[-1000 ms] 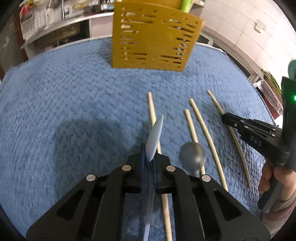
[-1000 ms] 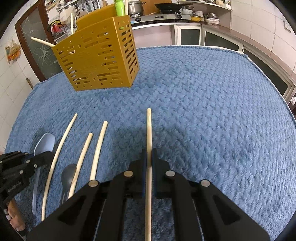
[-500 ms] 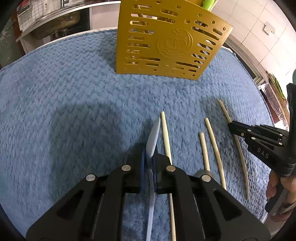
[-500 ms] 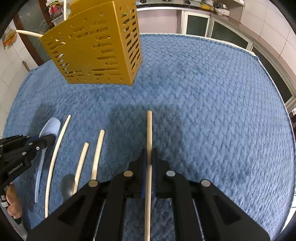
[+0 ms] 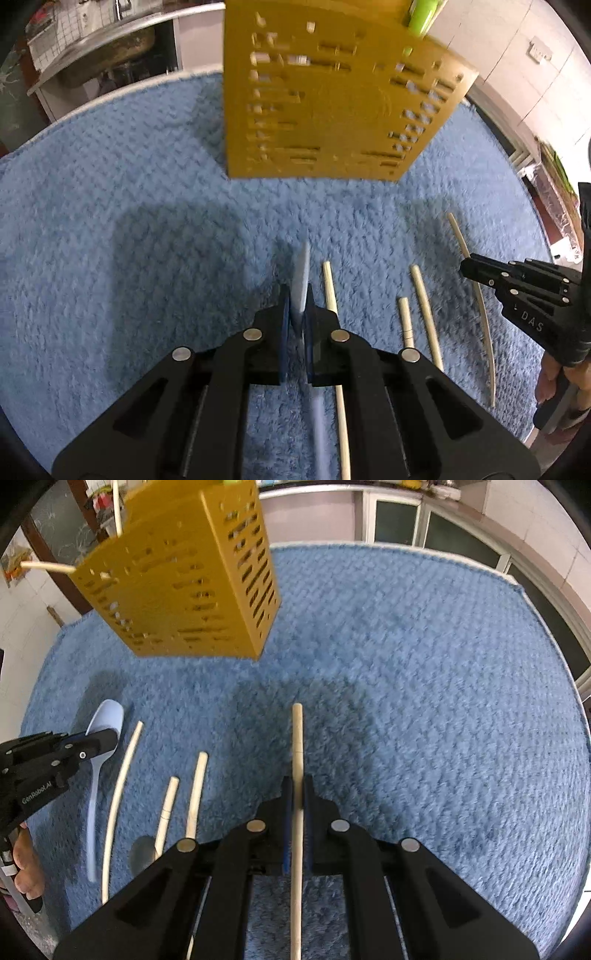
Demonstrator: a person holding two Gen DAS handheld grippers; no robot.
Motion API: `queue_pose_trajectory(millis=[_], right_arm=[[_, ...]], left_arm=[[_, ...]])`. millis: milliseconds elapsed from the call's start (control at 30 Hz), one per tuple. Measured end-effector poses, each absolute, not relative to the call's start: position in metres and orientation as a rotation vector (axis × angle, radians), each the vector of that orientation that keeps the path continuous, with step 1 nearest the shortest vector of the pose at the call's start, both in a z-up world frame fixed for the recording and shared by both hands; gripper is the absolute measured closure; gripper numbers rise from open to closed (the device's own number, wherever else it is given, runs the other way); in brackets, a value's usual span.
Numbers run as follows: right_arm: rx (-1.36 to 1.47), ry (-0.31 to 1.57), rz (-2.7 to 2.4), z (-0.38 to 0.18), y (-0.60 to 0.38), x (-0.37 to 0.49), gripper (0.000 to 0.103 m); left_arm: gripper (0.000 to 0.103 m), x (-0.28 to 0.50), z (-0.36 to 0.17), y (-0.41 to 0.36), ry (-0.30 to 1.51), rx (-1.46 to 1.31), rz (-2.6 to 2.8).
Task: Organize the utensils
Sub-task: 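Carry the white spoon and the chopstick upright over the yellow caddy with both tools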
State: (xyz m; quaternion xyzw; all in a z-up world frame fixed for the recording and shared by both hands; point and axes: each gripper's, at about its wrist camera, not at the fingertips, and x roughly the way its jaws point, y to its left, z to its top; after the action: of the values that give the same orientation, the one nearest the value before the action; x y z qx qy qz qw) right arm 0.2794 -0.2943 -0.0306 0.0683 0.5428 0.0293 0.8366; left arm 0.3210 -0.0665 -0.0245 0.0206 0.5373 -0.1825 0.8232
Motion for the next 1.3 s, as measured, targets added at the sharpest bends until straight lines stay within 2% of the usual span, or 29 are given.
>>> queue_pose_trajectory(millis=[300, 633, 867, 1300], right_arm=[[0.164, 0.886, 0.066, 0.029, -0.295, 0.238, 0.097], [0.185, 0.499, 0.098, 0.097, -0.288, 0.218, 0.097], [0.191, 0.324, 0.106, 0.132, -0.278, 0.249, 0.097], [0.201, 0.037, 0.084, 0.165, -0.257, 0.284, 0.097]], left_arm=[[0.098, 0.281, 0.031, -0.057, 0.868, 0.112, -0.348], [0.098, 0.274, 0.098, -0.033, 0.651, -0.034, -0.343], [0.098, 0.287, 0.143, -0.035, 0.501, -0.043, -0.329], [0.098, 0.334, 0.178, -0.058, 0.247, -0.049, -0.300]])
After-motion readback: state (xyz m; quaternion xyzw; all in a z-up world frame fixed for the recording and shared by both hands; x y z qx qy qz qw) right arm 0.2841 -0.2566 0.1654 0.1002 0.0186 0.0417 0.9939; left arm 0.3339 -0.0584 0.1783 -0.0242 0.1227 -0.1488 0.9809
